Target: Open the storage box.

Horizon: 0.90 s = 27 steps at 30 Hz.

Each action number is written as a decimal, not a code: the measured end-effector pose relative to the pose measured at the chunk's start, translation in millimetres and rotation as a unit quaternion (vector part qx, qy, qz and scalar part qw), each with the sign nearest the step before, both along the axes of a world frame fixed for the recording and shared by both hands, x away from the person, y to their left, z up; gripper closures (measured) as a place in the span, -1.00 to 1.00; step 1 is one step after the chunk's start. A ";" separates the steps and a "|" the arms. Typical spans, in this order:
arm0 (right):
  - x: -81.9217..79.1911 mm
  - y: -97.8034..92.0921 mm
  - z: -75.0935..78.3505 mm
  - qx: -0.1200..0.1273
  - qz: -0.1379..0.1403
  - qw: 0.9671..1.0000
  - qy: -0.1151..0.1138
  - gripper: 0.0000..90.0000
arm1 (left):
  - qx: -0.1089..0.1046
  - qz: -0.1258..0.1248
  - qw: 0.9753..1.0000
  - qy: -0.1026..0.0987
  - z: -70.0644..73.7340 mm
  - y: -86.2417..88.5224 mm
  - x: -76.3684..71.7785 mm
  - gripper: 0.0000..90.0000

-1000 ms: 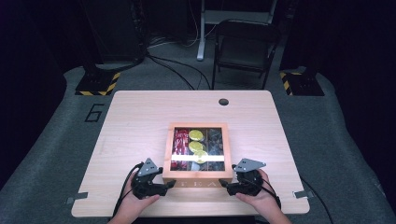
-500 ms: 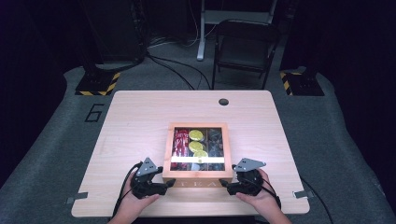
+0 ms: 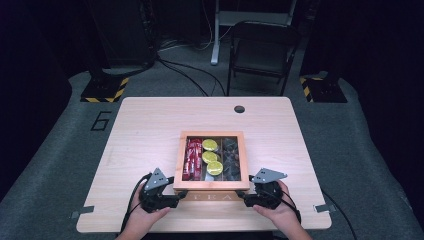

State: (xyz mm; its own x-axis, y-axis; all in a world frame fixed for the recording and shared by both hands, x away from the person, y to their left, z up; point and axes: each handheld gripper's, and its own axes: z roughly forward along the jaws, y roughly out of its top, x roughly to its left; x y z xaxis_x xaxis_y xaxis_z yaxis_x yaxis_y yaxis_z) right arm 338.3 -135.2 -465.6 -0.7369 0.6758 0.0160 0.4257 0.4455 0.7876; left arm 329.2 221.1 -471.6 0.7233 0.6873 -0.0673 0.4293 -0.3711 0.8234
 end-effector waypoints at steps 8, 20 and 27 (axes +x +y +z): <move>-0.4 -1.4 2.9 0.003 0.001 1.000 -0.008 -0.25 | -0.006 -0.001 1.000 0.002 3.4 1.0 0.1 -0.20; -1.0 -1.7 6.3 0.012 -0.006 1.000 -0.013 -0.22 | -0.010 0.008 1.000 -0.003 9.2 0.7 -0.6 -0.20; -1.5 -1.4 9.4 0.013 -0.014 1.000 -0.023 -0.22 | -0.014 0.015 1.000 -0.005 12.3 0.0 -1.2 -0.21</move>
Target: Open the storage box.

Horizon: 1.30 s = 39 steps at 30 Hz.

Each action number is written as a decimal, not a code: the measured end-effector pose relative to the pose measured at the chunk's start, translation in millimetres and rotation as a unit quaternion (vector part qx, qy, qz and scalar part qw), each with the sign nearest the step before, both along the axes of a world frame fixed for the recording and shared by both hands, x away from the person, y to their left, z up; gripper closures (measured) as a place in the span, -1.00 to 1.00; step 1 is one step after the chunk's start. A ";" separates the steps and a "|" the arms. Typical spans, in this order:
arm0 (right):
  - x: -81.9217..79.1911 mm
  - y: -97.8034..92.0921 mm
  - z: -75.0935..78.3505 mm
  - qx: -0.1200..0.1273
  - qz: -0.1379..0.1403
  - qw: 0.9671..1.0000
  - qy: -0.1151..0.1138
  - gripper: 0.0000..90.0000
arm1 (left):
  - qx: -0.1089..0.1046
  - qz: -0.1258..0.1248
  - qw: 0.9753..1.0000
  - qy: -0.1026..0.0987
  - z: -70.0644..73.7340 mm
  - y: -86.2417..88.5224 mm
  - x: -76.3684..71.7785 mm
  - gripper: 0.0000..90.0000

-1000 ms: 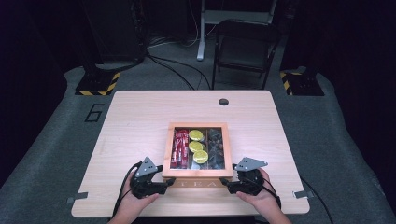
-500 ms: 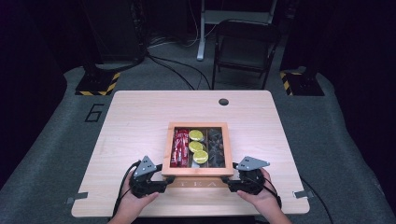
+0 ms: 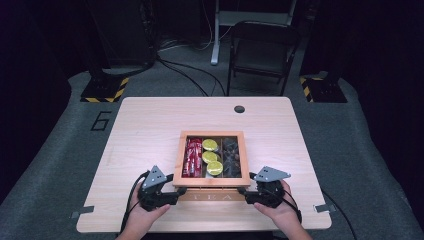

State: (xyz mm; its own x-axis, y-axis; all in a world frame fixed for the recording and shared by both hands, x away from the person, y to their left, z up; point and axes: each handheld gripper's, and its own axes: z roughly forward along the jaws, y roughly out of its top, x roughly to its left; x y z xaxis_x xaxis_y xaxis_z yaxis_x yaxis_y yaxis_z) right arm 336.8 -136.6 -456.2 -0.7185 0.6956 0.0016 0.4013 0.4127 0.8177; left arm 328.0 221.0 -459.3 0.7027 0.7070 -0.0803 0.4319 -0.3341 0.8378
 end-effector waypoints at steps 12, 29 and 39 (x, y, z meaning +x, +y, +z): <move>0.6 -0.7 6.1 0.010 -0.009 1.000 -0.003 -0.17 | -0.015 0.005 1.000 -0.001 7.2 1.9 0.9 -0.21; 2.3 -3.1 21.6 0.006 -0.020 0.999 -0.031 -0.05 | -0.009 0.020 0.999 -0.026 26.1 2.2 -0.7 -0.18; 3.4 -3.7 33.9 0.017 -0.022 0.999 -0.047 -0.06 | -0.012 0.019 0.999 -0.030 39.1 3.1 4.1 -0.19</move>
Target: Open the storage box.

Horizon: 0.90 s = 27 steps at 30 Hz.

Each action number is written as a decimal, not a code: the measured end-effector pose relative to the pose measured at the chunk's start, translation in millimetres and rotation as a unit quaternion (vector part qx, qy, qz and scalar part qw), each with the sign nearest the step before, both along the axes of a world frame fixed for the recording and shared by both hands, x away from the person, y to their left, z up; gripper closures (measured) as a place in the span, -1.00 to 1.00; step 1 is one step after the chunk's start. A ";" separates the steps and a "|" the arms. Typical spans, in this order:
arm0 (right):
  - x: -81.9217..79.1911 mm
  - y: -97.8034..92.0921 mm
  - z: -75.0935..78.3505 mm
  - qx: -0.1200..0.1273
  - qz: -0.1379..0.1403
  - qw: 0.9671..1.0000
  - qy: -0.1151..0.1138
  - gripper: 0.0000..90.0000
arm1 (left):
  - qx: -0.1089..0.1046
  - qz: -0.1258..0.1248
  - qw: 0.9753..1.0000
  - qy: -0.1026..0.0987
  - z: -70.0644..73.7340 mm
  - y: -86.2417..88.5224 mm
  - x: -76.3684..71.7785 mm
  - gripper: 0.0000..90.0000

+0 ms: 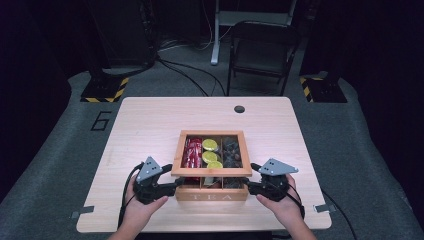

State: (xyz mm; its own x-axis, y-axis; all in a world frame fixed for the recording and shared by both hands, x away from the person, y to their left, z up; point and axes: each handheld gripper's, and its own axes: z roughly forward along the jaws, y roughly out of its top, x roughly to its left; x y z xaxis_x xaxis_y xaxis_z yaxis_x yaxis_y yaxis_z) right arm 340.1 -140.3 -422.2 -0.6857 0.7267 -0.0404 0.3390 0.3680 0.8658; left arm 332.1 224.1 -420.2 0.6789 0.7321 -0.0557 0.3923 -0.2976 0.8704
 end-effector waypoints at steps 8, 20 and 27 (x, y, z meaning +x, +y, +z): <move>6.3 0.4 11.0 -0.009 0.001 1.000 -0.010 -0.01 | -0.002 -0.003 1.000 0.001 12.1 0.7 5.8 -0.19; 16.9 4.7 20.2 0.002 -0.030 0.999 -0.019 0.04 | -0.017 0.000 1.000 -0.004 25.8 1.0 12.7 -0.18; 18.9 4.0 24.9 0.010 -0.028 0.999 -0.021 0.05 | -0.021 0.002 1.000 -0.009 30.1 1.2 15.9 -0.17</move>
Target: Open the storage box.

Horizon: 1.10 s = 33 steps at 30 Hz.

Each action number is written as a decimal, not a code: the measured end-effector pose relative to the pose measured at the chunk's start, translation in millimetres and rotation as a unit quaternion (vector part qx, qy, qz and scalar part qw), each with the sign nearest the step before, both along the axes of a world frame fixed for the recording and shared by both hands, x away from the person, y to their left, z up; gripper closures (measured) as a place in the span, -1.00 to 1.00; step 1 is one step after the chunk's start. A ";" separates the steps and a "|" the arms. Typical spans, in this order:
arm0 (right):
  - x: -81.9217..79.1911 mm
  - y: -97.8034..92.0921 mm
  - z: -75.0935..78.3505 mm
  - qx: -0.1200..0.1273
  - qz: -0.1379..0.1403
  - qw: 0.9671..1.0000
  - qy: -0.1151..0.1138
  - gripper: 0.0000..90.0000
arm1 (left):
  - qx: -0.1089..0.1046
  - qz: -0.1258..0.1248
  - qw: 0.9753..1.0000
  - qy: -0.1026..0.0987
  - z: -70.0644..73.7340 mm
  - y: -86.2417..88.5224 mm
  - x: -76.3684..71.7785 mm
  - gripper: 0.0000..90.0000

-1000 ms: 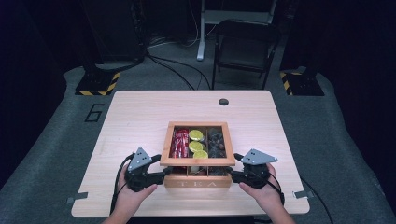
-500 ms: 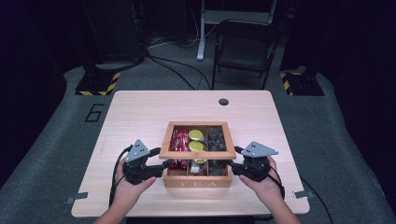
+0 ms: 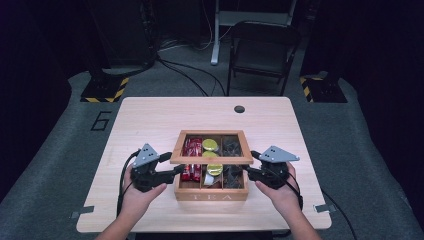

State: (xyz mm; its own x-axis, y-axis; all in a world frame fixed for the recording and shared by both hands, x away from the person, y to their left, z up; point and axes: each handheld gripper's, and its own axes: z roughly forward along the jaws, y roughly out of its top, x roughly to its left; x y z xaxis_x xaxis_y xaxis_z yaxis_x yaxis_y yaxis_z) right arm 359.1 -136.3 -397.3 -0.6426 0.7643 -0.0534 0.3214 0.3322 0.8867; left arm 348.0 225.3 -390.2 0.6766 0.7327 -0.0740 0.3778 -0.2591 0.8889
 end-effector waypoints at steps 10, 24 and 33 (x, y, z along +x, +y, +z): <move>3.8 -2.5 9.4 0.013 0.001 1.000 -0.001 0.12 | -0.004 0.004 1.000 -0.001 9.0 -0.7 4.5 -0.15; 10.0 -2.3 18.3 0.020 0.000 1.000 -0.004 0.12 | -0.009 0.008 1.000 0.000 18.8 -0.8 12.7 -0.15; 18.2 0.6 25.2 0.020 -0.010 1.000 -0.009 0.14 | -0.006 0.010 1.000 -0.001 28.1 -1.0 22.2 -0.15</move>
State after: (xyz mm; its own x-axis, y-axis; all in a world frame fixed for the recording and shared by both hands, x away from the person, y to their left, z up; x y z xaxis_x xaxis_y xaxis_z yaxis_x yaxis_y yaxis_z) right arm 377.3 -135.7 -372.1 -0.6264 0.7788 -0.0334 0.3116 0.2894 0.9051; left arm 370.3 224.3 -362.1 0.6618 0.7453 -0.0811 0.3810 -0.2411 0.8926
